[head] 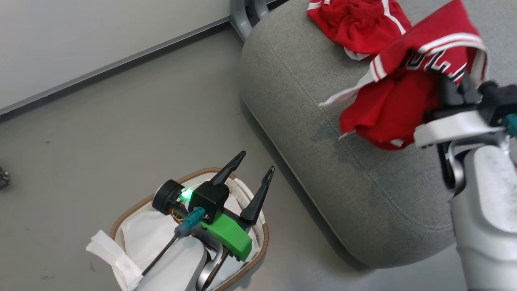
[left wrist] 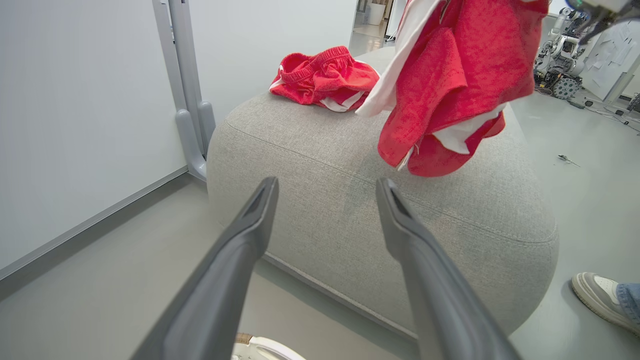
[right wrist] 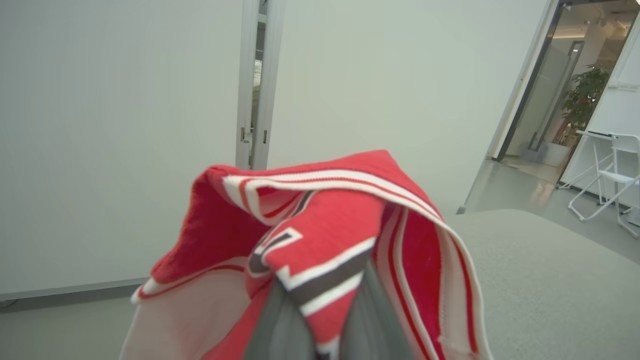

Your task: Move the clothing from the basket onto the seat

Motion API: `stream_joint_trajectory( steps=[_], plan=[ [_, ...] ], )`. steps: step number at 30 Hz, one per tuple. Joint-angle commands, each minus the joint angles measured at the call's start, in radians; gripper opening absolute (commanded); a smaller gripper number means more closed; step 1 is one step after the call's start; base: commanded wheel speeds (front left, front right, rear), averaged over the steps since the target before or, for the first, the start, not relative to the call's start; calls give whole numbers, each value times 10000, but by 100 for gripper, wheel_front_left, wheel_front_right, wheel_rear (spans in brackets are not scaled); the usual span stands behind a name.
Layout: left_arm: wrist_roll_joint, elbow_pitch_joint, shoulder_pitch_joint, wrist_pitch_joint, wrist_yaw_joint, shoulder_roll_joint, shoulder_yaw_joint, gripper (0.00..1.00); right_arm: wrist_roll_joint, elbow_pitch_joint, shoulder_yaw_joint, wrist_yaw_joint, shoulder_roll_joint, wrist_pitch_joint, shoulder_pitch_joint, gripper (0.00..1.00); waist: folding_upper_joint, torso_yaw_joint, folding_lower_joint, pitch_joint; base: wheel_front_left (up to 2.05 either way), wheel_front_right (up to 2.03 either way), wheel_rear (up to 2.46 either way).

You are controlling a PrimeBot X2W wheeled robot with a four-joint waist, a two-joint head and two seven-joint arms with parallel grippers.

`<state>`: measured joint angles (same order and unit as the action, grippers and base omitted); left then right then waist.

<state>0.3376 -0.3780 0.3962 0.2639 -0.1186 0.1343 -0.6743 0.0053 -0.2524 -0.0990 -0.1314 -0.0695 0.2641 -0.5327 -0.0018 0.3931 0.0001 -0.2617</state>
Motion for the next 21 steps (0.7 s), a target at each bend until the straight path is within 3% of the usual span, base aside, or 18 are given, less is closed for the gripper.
stream_joint_trajectory(
  steps=[1, 5, 12, 16, 21],
  plan=[
    [-124, 50, 194, 8, -21, 74, 49, 100, -103, -28, -237, 14, -316, 4, -556, 0, 18, -597, -1, -452, 0, 0, 0],
    [-186, 109, 357, 7, -31, 102, 57, 100, 85, -440, -887, 14, -1021, 4, -2073, 0, 18, -1157, -1, -809, 0, 0, 0],
    [-313, 215, 572, 8, -51, -16, -67, 100, 77, -2135, -1917, 14, -2987, -43, -4593, 0, 18, -2260, -1, -1446, 0, 0, 0],
    [-430, 409, 728, 8, -63, -48, -100, 100, 55, -2916, -2142, 14, -3879, -321, -5488, 0, 18, -2795, -1, -1903, 0, 0, 0],
    [-519, 591, 907, 7, -76, -67, -90, 100, -59, -3921, -2282, 14, -4481, -552, -5611, 0, 18, -3221, -1, -2459, 0, 0, 0]
  ],
)
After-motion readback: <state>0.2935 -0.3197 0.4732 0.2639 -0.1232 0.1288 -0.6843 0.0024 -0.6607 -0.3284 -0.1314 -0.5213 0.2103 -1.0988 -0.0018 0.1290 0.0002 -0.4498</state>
